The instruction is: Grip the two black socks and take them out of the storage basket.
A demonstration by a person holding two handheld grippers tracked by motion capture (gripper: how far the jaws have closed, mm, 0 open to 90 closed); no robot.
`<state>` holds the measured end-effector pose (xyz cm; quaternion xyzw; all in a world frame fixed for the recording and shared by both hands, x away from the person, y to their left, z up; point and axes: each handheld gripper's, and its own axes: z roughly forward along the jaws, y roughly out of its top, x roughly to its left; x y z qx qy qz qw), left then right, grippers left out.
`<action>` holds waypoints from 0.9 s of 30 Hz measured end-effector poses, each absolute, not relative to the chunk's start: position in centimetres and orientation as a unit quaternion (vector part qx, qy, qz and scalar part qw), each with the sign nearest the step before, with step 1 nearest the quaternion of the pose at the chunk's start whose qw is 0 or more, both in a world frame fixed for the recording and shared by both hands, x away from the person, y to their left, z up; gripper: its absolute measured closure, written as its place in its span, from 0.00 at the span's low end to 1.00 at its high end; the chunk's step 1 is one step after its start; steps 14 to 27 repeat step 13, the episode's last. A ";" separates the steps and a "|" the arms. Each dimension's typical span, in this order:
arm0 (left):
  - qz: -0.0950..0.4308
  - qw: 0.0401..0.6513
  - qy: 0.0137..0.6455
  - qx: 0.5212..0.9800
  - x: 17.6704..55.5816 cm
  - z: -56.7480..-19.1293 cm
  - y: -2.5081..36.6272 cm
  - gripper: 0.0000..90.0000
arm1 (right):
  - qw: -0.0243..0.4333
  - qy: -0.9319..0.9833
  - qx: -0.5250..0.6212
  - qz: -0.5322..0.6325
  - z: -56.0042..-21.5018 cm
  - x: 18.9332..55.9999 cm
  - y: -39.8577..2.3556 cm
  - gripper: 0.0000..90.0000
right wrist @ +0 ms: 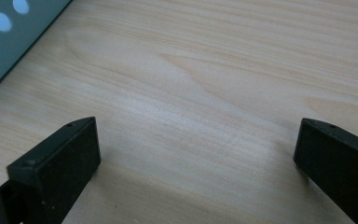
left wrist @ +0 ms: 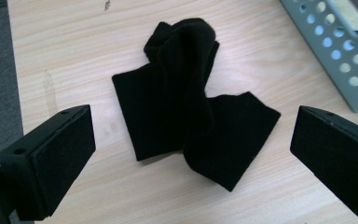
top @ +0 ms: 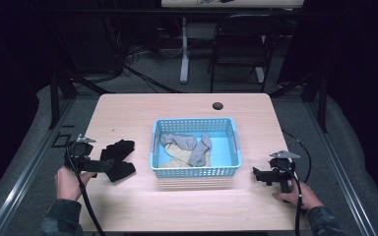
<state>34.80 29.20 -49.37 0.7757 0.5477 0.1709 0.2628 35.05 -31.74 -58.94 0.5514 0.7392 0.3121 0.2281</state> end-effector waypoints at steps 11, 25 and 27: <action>0.194 0.261 0.553 0.767 34.3 -51.4 29.4 0.00 | 0.229 0.737 0.553 0.314 -59.0 35.1 -31.7 0.00; 0.190 0.259 0.553 0.769 34.4 -51.6 29.4 0.00 | 0.228 0.739 0.551 0.312 -58.9 35.1 -31.7 0.00; 0.190 0.259 0.553 0.769 34.4 -51.6 29.4 0.00 | 0.228 0.739 0.551 0.312 -58.9 35.1 -31.7 0.00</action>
